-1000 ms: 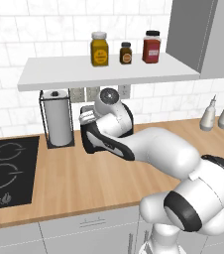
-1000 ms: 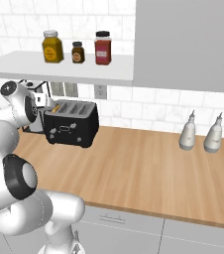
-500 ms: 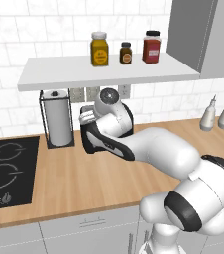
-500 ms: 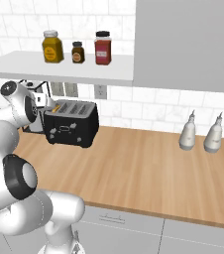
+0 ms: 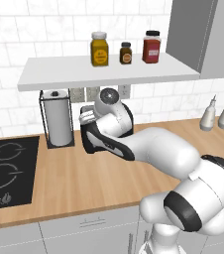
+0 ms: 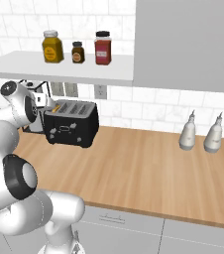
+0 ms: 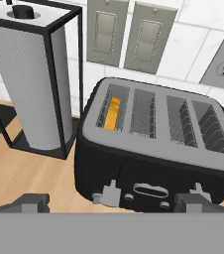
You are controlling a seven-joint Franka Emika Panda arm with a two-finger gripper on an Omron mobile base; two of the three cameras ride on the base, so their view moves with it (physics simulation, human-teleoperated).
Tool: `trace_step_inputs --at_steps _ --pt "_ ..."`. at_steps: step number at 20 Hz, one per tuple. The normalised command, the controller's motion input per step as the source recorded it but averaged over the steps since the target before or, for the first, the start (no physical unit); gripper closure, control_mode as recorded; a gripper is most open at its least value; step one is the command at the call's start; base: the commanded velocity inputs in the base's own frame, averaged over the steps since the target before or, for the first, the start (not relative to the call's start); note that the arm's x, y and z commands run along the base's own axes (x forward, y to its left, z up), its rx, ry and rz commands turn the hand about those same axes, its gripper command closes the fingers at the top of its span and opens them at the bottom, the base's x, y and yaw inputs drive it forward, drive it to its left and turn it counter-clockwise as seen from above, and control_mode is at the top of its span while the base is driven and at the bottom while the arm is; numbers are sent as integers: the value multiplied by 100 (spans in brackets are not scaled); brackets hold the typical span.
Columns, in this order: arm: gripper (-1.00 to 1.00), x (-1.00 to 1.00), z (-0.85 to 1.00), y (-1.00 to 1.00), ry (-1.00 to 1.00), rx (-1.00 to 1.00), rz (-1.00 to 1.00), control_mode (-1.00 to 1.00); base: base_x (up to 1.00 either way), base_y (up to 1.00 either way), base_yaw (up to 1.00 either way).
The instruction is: Start the toaster. Once the lever pops up, take the bread to the plate on the dining counter.
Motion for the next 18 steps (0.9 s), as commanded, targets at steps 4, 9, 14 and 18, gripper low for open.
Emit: trace_step_inputs --at_steps 4,9,14,18 --pt "-100 0 0 0 0 0 0 -100 0 0 0" --pt "-100 0 0 0 0 0 0 -100 0 0 0" --pt "-100 0 0 0 0 0 0 -100 0 0 0" --pt "-100 0 0 0 0 0 0 -100 0 0 0"
